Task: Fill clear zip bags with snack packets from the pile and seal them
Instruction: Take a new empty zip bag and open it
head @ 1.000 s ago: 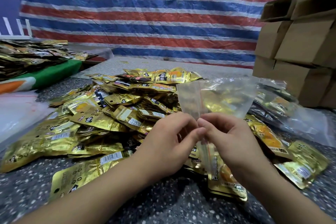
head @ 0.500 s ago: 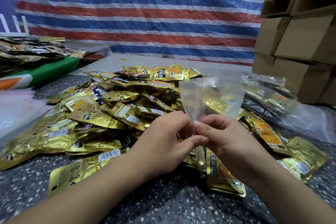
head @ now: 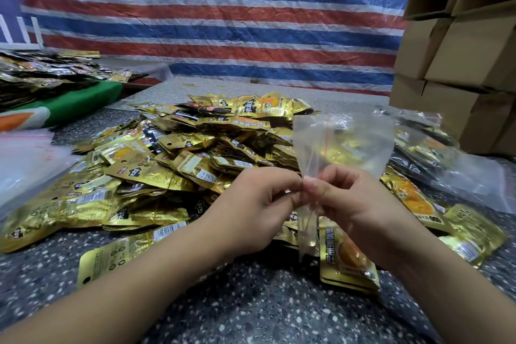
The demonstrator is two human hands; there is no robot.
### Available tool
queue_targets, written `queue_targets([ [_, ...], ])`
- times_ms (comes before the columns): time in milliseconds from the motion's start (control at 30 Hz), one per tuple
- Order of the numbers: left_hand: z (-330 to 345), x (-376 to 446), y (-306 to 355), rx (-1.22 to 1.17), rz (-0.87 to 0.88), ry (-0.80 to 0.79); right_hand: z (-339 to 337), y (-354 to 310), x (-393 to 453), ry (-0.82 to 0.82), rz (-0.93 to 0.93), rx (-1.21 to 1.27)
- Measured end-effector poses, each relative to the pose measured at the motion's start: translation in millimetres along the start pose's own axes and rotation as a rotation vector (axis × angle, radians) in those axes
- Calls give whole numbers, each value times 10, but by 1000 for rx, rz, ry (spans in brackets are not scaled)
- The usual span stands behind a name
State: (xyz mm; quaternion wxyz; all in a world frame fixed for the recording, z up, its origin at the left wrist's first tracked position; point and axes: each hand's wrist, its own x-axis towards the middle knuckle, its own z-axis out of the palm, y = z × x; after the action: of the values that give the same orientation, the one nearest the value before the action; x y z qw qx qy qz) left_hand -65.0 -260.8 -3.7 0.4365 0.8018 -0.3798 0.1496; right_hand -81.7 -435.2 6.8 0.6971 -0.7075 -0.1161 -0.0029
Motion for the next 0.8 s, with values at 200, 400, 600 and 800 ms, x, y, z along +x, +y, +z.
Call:
queue_targets([
  [200,-116,39,-121,5,-222,199,-127,-42,20,355,-153,-37],
  [400,-83,-25,-10,227,-5,189,-138,-1,21,459,-225,-137],
  [600,-52,-101,206,378,215,0,-107,14,42,482,-176,-74],
  [800,27,-105,170,445,150,-104,-152,38,80,514,-95,-61],
])
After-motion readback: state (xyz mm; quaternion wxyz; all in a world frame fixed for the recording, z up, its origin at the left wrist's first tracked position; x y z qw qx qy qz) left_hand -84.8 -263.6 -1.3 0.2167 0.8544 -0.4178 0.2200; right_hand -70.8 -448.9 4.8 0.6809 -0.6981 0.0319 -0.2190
